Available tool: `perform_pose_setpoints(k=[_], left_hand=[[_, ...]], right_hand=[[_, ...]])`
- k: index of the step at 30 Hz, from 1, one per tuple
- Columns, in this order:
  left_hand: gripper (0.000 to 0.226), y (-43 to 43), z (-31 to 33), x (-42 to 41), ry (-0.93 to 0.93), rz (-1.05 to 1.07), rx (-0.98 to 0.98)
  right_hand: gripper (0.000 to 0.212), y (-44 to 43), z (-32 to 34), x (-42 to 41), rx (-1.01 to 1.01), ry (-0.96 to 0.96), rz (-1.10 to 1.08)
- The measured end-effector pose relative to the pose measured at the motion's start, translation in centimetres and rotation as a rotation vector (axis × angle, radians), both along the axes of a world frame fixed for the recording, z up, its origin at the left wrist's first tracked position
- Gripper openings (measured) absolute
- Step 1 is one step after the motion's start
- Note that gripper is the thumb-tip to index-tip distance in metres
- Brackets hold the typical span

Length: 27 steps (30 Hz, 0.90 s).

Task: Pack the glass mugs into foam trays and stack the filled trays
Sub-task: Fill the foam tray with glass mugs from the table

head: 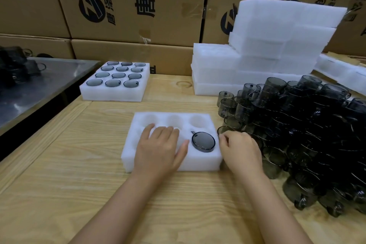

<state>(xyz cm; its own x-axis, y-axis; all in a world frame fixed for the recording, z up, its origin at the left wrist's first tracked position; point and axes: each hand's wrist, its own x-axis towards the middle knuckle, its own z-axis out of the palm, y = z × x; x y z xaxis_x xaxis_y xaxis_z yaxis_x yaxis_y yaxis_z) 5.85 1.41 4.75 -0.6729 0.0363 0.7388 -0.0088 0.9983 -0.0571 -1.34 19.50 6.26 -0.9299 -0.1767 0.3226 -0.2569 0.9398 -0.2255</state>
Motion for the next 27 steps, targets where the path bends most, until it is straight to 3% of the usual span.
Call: perform_pose_setpoints(k=[7, 14, 17, 20, 23, 25, 27], left_hand=[[0.046, -0.7, 0.4, 0.4, 0.018, -0.030, 0.363], [0.043, -1.0, 0.8, 0.5, 0.118, -0.087, 0.520], [0.043, -0.8, 1.1, 0.6, 0.102, -0.119, 0.628], [0.033, -1.0, 1.7, 0.5, 0.019, -0.255, 0.901], [0.037, -1.8, 2.5, 0.4, -0.170, -0.573, 1.162], [0.049, -2.6, 2.8, 0.4, -0.300, -0.744, 1.257], [0.052, -3.2, 3.1, 0.7, -0.339, -0.807, 1.261]], right_hand=[[0.017, 0.1, 0.3, -0.1, -0.113, -0.044, 0.044], [0.015, 0.3, 1.7, 0.5, -0.364, 0.154, 0.072], [0.028, 0.0, 3.1, 0.9, -0.483, 0.201, 0.113], [0.039, -0.9, 4.4, 1.2, -0.557, 0.148, 0.238], [0.039, -2.3, 5.2, 1.2, -0.644, -0.065, 0.481], [0.036, -3.4, 5.6, 1.2, -0.657, -0.231, 0.658], [0.032, -4.3, 5.8, 1.0, -0.627, -0.272, 0.770]])
